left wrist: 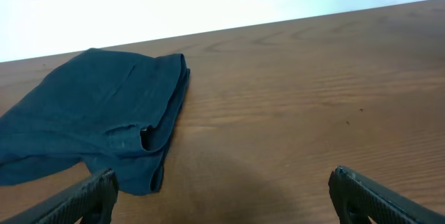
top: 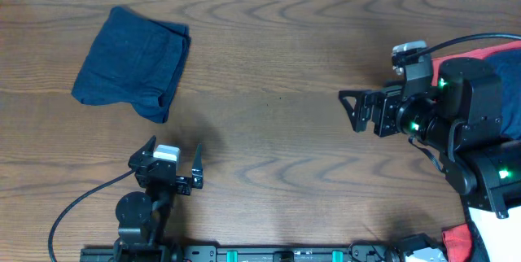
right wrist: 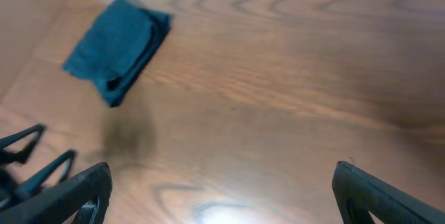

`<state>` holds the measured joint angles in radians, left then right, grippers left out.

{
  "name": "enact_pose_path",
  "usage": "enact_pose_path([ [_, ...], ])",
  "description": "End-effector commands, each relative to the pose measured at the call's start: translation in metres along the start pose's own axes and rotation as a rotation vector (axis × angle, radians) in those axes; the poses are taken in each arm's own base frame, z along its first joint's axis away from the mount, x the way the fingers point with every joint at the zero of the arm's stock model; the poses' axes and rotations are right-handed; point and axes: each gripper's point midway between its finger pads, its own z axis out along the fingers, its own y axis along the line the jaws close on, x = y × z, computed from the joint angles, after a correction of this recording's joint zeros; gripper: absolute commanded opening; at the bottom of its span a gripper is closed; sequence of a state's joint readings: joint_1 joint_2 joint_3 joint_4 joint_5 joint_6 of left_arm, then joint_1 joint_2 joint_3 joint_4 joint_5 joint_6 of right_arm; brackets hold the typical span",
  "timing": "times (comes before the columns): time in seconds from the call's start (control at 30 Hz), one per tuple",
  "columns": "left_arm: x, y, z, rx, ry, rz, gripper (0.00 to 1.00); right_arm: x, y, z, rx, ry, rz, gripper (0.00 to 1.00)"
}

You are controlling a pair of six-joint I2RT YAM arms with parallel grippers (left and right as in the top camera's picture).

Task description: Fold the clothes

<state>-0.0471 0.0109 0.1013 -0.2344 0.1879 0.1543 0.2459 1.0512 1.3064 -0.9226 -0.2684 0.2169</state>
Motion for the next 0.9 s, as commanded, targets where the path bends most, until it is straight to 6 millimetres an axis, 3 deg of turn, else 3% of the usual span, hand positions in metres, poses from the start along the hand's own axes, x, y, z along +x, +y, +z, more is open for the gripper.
enact_pose_path([
  [0.0, 0.011, -0.003, 0.003, 0.014, 0.021, -0.008, 0.98, -0.015, -0.023, -0.010, 0.133, -0.083, -0.038, 0.99],
  [0.17, 0.011, -0.003, 0.003, 0.014, 0.020, -0.008, 0.98, -0.035, -0.018, -0.034, 0.144, -0.269, -0.174, 0.99],
  [0.3, 0.011, -0.003, 0.003, 0.014, 0.020, -0.008, 0.98, -0.036, -0.019, -0.052, 0.143, -0.426, -0.213, 0.99],
  [0.6, 0.011, -0.003, 0.003, 0.014, 0.020, -0.008, 0.98, 0.007, -0.052, -0.079, 0.243, -0.627, -0.206, 0.99],
  [0.87, 0.011, -0.003, 0.003, 0.014, 0.020, -0.008, 0.98, 0.051, -0.066, -0.062, 0.240, -0.737, -0.245, 0.99],
])
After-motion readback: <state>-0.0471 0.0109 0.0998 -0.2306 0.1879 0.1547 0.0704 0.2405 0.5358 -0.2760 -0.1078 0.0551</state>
